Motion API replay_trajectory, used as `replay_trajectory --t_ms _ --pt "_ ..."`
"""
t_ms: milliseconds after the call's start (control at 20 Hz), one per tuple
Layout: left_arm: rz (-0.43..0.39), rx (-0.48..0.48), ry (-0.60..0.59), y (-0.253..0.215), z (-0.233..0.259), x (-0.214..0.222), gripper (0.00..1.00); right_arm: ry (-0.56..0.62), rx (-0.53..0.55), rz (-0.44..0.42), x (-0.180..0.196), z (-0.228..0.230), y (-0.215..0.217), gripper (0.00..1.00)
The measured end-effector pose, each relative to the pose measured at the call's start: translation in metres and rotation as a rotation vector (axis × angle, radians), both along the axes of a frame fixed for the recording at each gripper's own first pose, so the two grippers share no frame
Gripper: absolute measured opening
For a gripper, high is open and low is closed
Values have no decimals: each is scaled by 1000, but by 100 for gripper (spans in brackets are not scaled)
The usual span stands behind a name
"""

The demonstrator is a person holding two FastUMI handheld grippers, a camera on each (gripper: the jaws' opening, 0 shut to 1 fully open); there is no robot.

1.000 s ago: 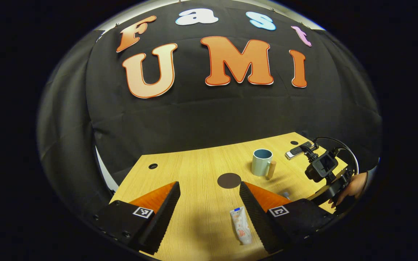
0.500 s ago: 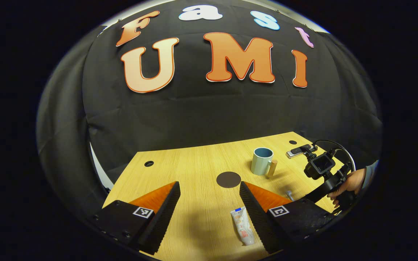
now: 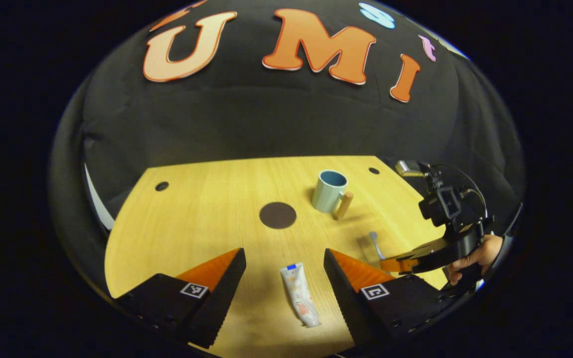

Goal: Put the toothbrush and toothpaste on the desktop into the cup, then pick up the cup and place it on the coaster on the desktop.

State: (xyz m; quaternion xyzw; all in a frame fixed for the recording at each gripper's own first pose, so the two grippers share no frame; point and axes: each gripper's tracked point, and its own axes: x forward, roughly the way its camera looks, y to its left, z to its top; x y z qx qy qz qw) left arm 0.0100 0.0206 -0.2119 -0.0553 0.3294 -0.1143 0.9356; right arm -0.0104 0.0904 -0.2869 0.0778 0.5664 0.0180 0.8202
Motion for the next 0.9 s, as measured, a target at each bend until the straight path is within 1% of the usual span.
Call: replay_trajectory --t_ms 50,150,200,300,450,500,550,600,650,700,750,800,900 --pt "-25 -24 52 -8 -10 -3 95 -14 11 -4 -2 5 1 6" --pt "-41 -59 171 -21 -35 -10 95 -50 39 -2 -4 17 2 6" --pt "-40 -66 208 -25 -48 -10 96 -73 46 7 -4 24 1 6" --pt "-22 -51 275 -26 -68 -11 92 -124 53 22 3 38 -3 6" --pt "5 -67 389 -30 -93 -15 92 -210 60 52 14 59 -10 6" --pt "20 -68 435 -30 -103 -20 88 -221 68 61 16 63 -10 6" --pt "32 -60 479 -30 -113 -23 87 -223 77 73 16 64 -10 6" --pt "42 -55 504 -29 -120 -24 80 -232 80 85 19 67 -11 6" --pt "49 -51 523 -31 -128 -24 77 -242 80 96 21 69 -12 6" --pt "50 -50 537 -34 -136 -24 71 -247 83 105 23 70 -13 6" --pt "55 -38 561 -35 -144 -27 70 -251 87 112 24 72 -14 6" --pt "56 -36 578 -37 -147 -29 52 -253 93 119 25 72 -15 6" --pt "61 -39 599 -42 -154 -29 53 -254 100 133 25 72 -18 6"
